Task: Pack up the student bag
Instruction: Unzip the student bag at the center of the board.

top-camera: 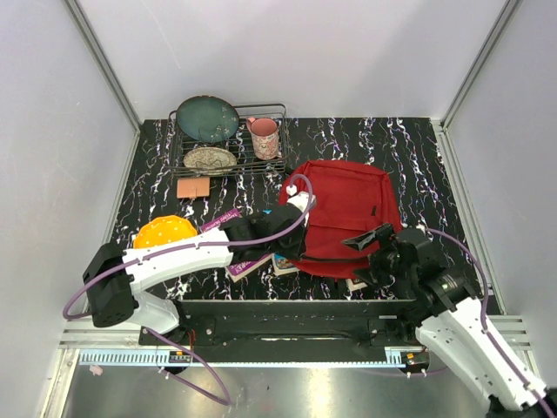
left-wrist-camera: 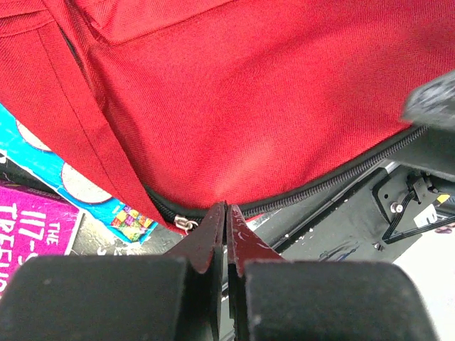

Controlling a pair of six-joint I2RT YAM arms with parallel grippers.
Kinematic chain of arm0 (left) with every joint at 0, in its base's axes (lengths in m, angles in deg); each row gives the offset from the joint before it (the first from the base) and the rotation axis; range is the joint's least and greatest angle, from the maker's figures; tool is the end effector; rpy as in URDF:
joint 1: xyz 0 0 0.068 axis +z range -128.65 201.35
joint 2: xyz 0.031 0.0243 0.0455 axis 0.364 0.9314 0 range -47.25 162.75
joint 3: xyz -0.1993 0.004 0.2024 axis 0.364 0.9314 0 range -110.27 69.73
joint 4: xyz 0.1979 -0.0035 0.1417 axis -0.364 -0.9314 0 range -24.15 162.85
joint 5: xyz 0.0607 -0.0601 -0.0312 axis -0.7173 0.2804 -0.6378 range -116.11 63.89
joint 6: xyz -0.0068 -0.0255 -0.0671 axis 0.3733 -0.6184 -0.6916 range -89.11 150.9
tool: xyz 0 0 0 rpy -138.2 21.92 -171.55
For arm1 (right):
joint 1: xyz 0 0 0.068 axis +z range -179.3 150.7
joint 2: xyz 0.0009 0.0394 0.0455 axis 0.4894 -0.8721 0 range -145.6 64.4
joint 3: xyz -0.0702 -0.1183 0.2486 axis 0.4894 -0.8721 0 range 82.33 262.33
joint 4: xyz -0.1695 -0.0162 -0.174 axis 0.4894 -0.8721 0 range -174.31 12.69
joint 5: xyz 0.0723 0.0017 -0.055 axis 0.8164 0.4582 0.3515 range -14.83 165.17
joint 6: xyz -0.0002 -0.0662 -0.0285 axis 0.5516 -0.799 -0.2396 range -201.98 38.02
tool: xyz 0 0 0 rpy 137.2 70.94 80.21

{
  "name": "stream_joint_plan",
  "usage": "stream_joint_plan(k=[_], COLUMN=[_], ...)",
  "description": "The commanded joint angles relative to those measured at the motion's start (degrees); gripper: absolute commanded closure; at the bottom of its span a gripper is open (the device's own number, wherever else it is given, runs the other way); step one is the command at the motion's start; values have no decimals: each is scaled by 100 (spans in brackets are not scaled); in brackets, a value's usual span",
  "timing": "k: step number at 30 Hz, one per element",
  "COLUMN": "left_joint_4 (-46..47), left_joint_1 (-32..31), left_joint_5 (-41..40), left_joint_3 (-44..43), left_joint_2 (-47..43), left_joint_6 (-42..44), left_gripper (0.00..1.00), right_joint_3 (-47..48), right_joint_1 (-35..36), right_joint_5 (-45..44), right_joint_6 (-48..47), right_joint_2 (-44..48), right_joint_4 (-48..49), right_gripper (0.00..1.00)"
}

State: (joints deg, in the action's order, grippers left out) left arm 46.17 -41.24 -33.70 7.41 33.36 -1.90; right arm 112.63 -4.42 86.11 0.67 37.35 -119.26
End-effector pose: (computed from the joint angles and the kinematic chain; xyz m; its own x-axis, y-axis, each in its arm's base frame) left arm 0.1462 -0.2648 0.2774 -0.7268 0.2353 -0.6453 0.5274 0.7931 -0.3047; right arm 0.0858 0.0523 0.2287 -0.6155 0.7879 0.0179 0.4925 0.3668 0.7892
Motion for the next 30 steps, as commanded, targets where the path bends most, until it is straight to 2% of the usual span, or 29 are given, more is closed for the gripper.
stream_joint_plan(k=[1, 3, 6, 16, 18, 21, 27, 30], left_joint_4=[75, 66, 66, 75, 75, 75, 66, 57], left_joint_1=[-43, -43, -34, -43, -43, -43, -43, -43], left_joint_5=[179, 197, 153, 83, 74, 83, -23, -14], left_joint_3=[-464, -500, -421, -166, -122, -113, -25, -16], left_joint_2=[147, 121, 16, -301, -345, -371, -459, -477], left_joint_6=[116, 72, 28, 28, -16, -34, -157, -148], left_gripper=[100, 100, 100, 100, 100, 100, 100, 100], right_joint_3=[247, 300, 309, 626, 626, 503, 353, 397], right_joint_1=[1068, 1700, 2133, 2469, 2469, 2469, 2469, 2469], right_joint_5=[-1066, -1629, -2034, -2719, -2939, -3080, -3001, -2922], right_joint_6=[453, 611, 813, 902, 945, 998, 1007, 937], right_joint_2=[-616, -951, -1258, -2269, -2252, -2068, -1918, -2041], right_joint_4=[618, 766, 1030, 1515, 1471, 1524, 1559, 1646], right_gripper=[0, 0, 0, 1, 9, 26, 31, 41])
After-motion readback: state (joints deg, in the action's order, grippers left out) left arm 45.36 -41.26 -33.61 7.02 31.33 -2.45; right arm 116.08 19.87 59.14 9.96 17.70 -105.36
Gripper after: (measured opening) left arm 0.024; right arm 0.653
